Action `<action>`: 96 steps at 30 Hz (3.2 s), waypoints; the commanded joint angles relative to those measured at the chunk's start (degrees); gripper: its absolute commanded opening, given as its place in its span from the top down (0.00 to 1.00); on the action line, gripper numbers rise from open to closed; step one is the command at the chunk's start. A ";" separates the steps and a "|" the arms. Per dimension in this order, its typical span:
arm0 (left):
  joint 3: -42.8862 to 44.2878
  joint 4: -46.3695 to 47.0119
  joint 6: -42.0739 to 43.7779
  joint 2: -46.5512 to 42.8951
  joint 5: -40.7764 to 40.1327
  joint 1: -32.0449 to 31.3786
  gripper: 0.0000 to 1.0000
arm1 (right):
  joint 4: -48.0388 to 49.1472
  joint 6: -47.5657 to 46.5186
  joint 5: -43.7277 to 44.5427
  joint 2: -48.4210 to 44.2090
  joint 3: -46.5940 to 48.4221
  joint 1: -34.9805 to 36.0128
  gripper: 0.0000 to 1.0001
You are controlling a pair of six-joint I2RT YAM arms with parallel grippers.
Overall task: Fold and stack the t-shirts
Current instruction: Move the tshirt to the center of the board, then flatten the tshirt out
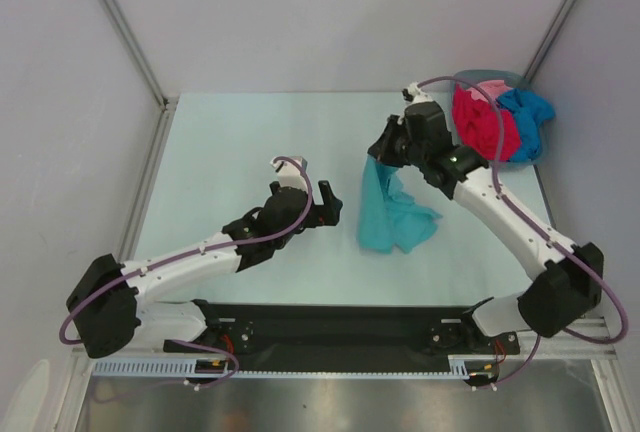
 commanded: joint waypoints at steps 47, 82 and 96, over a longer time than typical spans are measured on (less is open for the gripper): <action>-0.27 1.52 0.94 -1.73 0.90 -0.46 0.00 | 8.28 14.25 21.62 -20.39 -39.82 -9.03 0.27; -0.36 1.87 0.76 -0.33 1.17 -0.46 0.00 | 27.64 7.22 4.47 -19.33 -48.18 -14.58 0.30; -0.27 1.43 0.94 -0.76 1.08 -0.55 0.00 | 29.13 8.10 3.68 -18.72 -51.43 -14.93 0.31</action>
